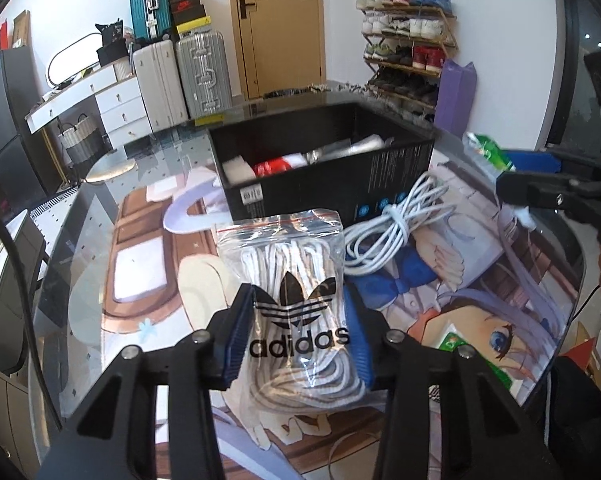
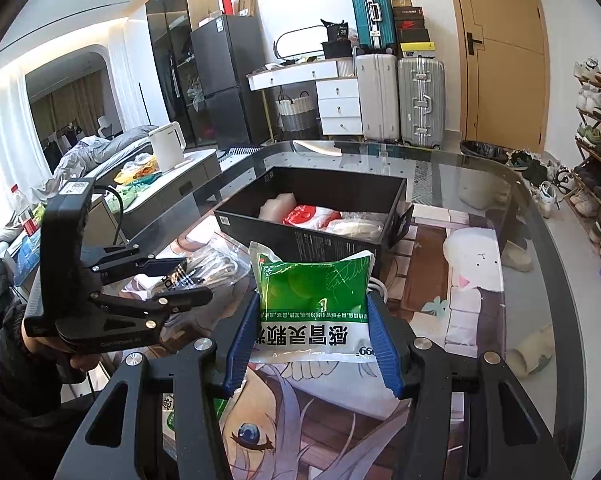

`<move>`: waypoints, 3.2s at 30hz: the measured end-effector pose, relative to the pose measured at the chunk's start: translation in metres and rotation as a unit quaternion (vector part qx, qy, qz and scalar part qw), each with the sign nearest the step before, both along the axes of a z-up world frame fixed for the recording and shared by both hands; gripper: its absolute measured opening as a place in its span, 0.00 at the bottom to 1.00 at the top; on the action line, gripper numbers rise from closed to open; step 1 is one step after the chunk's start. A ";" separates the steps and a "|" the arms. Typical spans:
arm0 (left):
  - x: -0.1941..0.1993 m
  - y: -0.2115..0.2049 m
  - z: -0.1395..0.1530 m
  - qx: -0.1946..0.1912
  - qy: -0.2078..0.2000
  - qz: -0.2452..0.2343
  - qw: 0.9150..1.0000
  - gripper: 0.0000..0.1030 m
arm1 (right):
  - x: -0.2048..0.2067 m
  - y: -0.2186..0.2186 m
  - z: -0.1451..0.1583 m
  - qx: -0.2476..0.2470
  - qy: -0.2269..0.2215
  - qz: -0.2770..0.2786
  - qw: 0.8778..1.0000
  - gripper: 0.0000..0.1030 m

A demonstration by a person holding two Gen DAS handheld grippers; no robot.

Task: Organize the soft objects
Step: 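Carry the green packet and adidas bag over the black box with both grippers, then open the left gripper to drop the adidas bag into the box while the right drops the green packet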

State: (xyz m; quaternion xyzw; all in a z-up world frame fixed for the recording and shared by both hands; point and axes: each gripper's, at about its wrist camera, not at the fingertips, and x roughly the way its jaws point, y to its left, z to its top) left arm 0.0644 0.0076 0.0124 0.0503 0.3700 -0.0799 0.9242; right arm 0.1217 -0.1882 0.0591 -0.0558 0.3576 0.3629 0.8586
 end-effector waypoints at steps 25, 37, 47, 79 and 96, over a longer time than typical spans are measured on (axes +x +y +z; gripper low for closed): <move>0.020 0.019 0.076 -0.053 -0.119 0.016 0.991 0.42 | 0.020 0.017 0.032 0.026 -0.052 -0.016 0.998 0.52; 0.048 0.027 0.083 -0.069 -0.139 0.034 0.987 0.42 | 0.048 0.041 0.036 0.029 -0.061 -0.016 0.998 0.52; 0.073 0.026 0.072 -0.083 -0.141 0.044 0.985 0.42 | 0.072 0.048 0.029 0.022 -0.053 -0.024 0.998 0.52; 0.105 0.016 0.035 -0.080 -0.128 0.034 0.988 0.42 | 0.110 0.065 0.000 0.013 -0.030 -0.022 0.999 0.52; 0.108 0.012 0.031 -0.053 -0.113 0.015 0.992 0.50 | 0.109 0.065 0.000 0.007 -0.038 -0.023 0.999 0.68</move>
